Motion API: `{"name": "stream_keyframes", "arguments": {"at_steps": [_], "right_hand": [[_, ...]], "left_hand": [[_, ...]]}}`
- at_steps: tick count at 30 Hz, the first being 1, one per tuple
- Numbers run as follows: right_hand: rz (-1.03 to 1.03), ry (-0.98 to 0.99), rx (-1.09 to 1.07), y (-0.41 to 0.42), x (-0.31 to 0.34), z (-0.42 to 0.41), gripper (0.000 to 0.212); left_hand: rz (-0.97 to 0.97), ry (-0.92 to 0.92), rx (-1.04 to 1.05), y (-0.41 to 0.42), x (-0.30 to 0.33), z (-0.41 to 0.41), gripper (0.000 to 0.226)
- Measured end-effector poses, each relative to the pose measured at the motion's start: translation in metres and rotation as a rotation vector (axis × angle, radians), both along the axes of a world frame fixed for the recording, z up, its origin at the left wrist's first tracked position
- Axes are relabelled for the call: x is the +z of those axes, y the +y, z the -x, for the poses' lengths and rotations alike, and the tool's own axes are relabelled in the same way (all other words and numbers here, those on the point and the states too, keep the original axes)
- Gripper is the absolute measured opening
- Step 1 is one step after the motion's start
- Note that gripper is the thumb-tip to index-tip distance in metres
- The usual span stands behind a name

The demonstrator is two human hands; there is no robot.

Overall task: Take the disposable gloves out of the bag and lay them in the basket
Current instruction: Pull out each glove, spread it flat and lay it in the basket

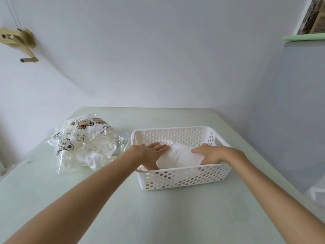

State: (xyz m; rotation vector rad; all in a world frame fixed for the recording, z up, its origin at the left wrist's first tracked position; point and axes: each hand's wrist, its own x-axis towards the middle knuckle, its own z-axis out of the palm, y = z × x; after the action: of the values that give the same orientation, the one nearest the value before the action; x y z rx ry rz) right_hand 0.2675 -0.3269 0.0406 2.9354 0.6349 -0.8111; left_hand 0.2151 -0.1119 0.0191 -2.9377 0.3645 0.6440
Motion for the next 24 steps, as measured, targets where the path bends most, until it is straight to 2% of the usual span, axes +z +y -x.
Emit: {"name": "stream_keyframes", "arguments": {"at_steps": [5,9,13,15,17,18,20,21,24], "right_hand": [[0.072,0.007,-0.007,0.003,-0.001,-0.001,0.072],[0.016,-0.033,-0.012,0.002,-0.008,-0.001,0.073],[-0.269,-0.153,-0.061,-0.006,-0.004,0.01,0.064],[-0.435,-0.32,-0.11,-0.005,0.0,0.018,0.047],[-0.535,-0.511,-0.133,0.004,0.005,0.027,0.032],[-0.589,-0.567,-0.126,0.012,0.008,0.034,0.027],[-0.715,-0.585,-0.063,0.04,0.019,0.052,0.02],[-0.771,-0.567,-0.018,0.057,0.025,0.063,0.018],[-0.83,-0.486,0.135,0.123,0.035,0.096,0.019]], "left_hand": [[-0.052,0.057,0.023,-0.005,-0.003,0.003,0.091],[0.001,0.022,0.049,-0.006,0.001,0.004,0.091],[0.234,-0.146,0.109,-0.002,0.028,0.017,0.085],[0.46,-0.246,0.169,0.011,0.05,0.036,0.06],[0.636,-0.429,0.225,0.036,0.065,0.06,0.03],[0.665,-0.552,0.282,0.051,0.069,0.073,0.022],[0.606,-0.762,0.477,0.088,0.067,0.098,0.025],[0.55,-0.786,0.586,0.105,0.063,0.106,0.03],[0.521,-0.607,0.781,0.15,0.048,0.113,0.026]]}}
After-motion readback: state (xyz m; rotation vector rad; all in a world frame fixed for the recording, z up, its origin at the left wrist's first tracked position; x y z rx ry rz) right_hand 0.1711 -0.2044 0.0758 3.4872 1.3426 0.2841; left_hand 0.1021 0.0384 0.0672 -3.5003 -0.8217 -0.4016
